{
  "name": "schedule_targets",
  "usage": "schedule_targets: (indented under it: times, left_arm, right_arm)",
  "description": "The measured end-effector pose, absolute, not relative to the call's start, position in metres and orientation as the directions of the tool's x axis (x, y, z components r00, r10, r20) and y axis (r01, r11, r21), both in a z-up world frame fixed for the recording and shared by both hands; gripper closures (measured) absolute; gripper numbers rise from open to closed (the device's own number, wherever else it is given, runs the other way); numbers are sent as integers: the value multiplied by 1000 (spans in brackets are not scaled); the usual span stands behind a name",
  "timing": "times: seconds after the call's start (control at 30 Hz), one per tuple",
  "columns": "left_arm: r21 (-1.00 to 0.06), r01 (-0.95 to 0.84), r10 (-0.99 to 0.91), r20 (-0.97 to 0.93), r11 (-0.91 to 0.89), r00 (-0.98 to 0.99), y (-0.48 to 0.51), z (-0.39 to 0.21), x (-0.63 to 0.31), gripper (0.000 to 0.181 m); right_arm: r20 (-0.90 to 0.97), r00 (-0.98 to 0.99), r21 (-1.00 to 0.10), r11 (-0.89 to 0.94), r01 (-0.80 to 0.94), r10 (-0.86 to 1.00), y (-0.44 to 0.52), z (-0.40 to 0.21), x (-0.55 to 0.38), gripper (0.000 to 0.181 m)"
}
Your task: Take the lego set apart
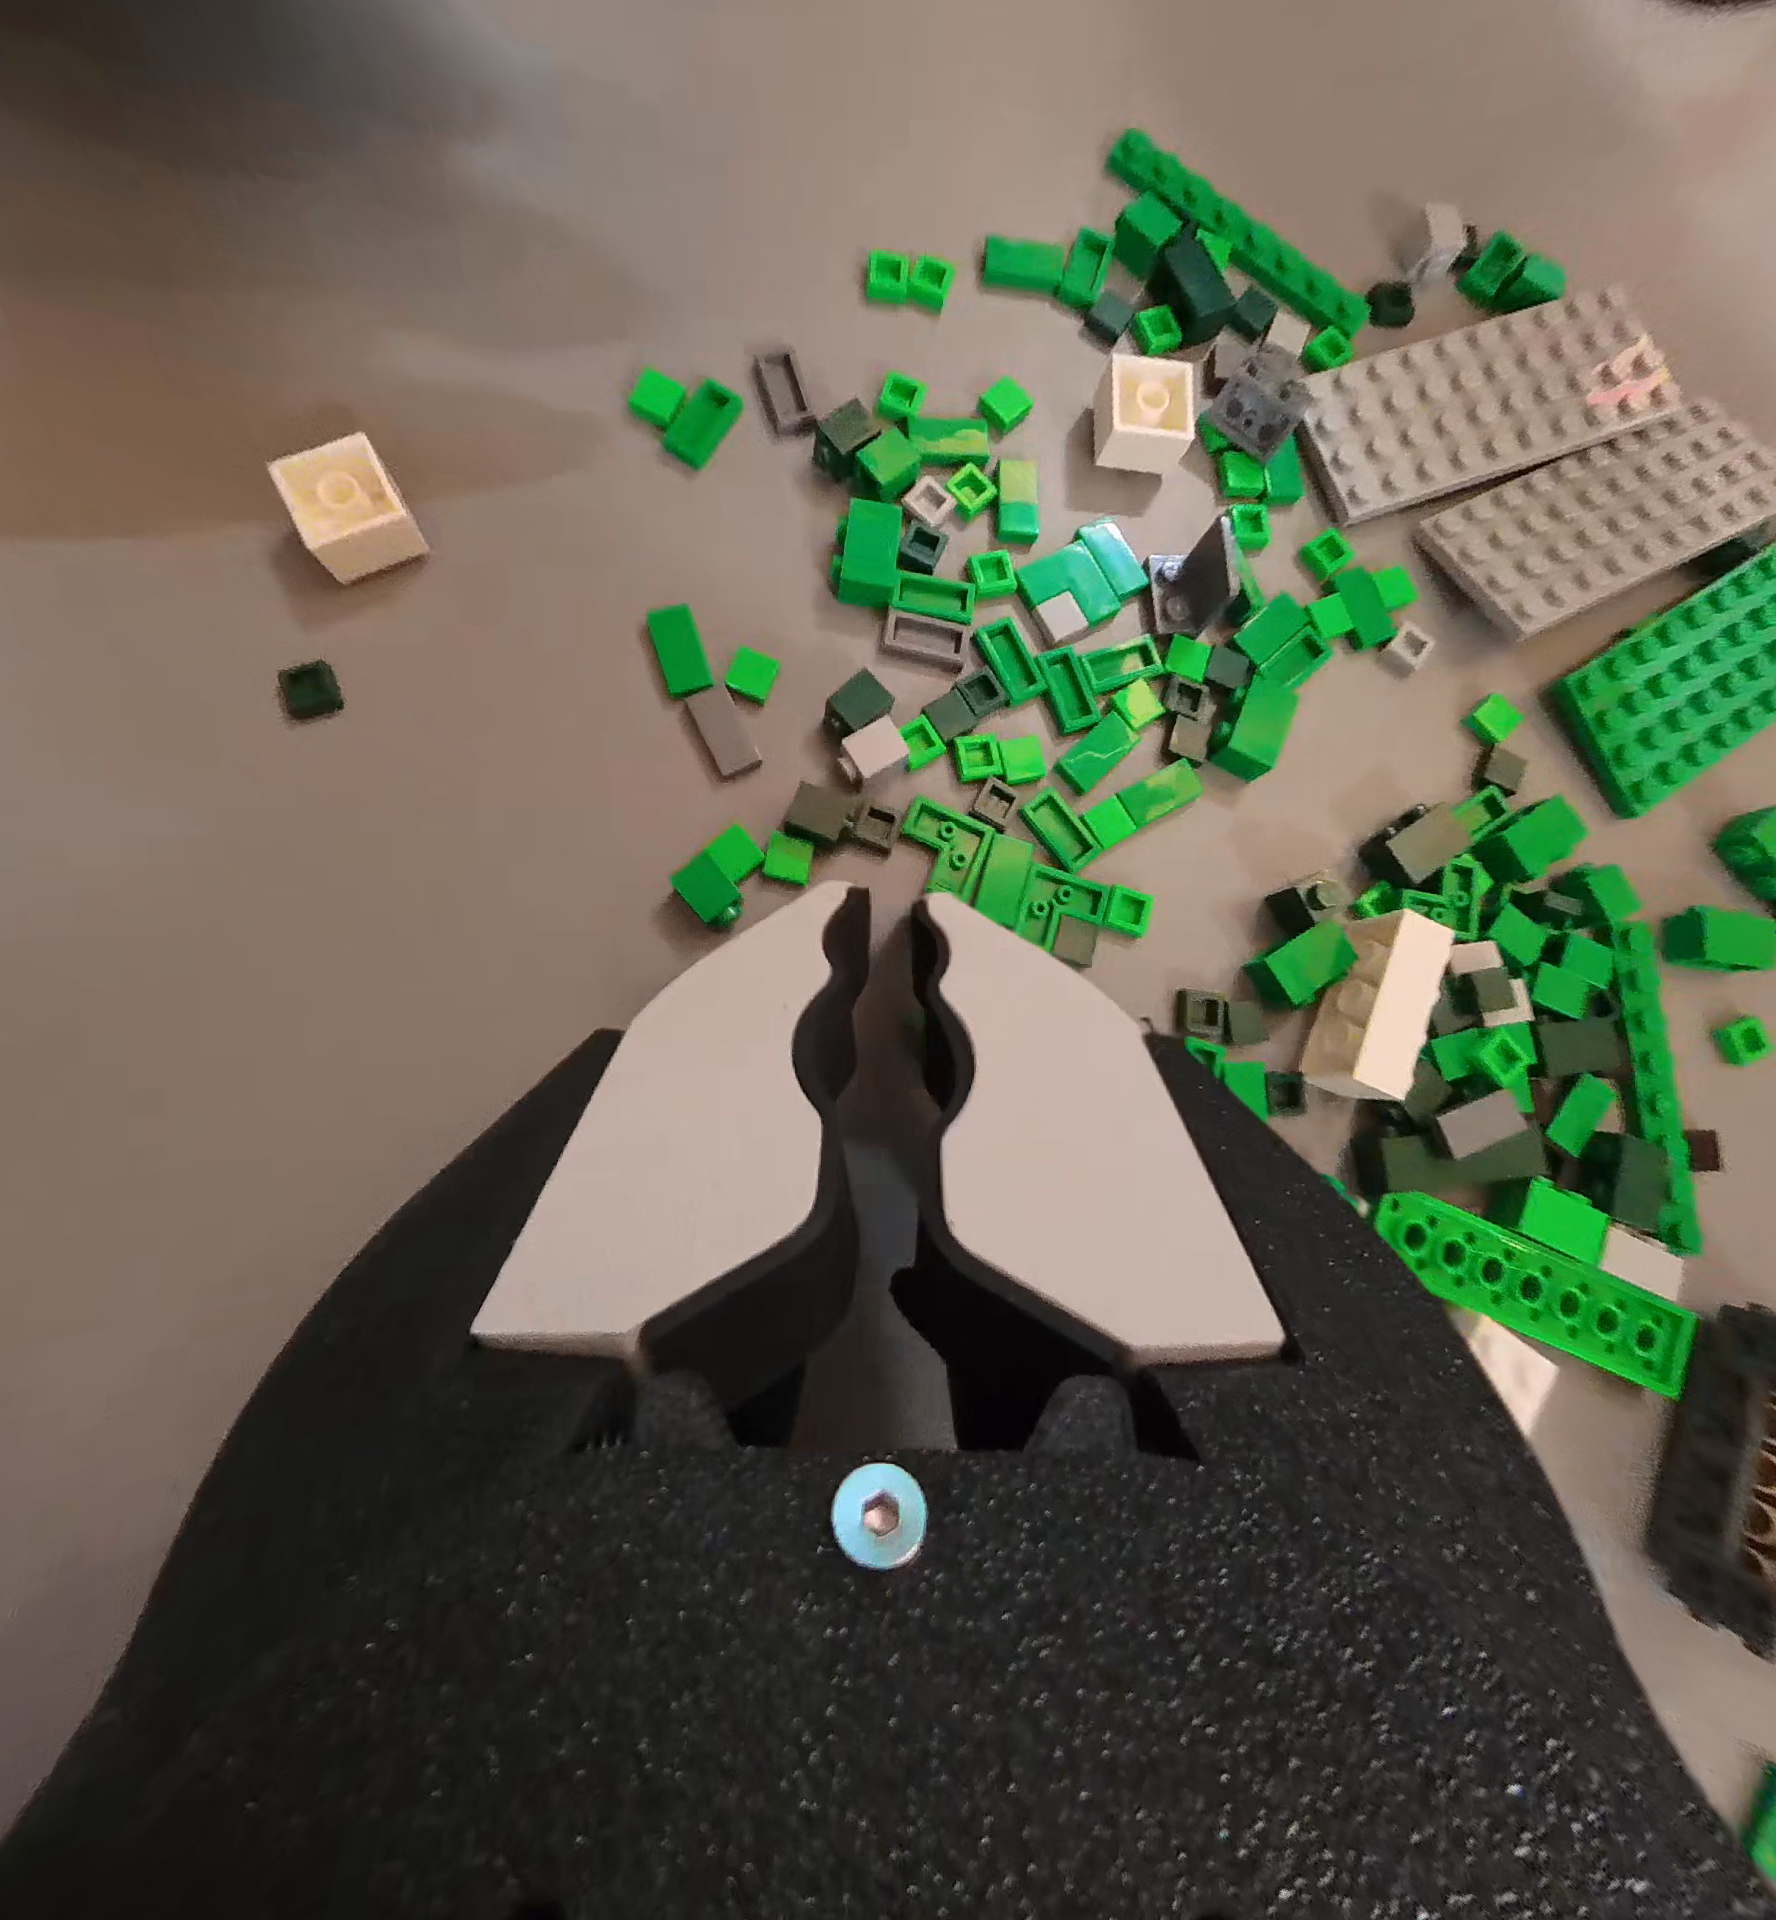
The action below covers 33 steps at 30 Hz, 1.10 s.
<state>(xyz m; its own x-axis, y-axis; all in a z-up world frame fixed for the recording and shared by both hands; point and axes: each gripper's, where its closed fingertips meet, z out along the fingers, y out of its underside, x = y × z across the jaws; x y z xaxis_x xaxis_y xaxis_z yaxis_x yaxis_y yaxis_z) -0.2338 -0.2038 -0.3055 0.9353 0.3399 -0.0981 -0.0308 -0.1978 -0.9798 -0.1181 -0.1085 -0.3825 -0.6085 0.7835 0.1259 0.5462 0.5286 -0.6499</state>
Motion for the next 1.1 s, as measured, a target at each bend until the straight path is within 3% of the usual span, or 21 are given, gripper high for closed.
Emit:
schedule_targets:
  times: [0.43, 0.87, 1.1]
  left_arm:
    - [-978, -36, 338, -105, -206, 935, -203, -306, -233, 156]
    - [-977, -35, 336, -105, -209, 936, -203, -307, -233, 156]
    - [-978, -29, 335, -99, -207, 937, -203, -307, -233, 157]
  right_arm:
    - [22, -589, -709, 428, 560, 808, -120, -382, -127, 173]
    - [74, -597, -697, 470, 541, 799, -119, -380, -127, 175]
    - [13, -862, -751, 574, 326, 506, -189, -360, -89, 175]
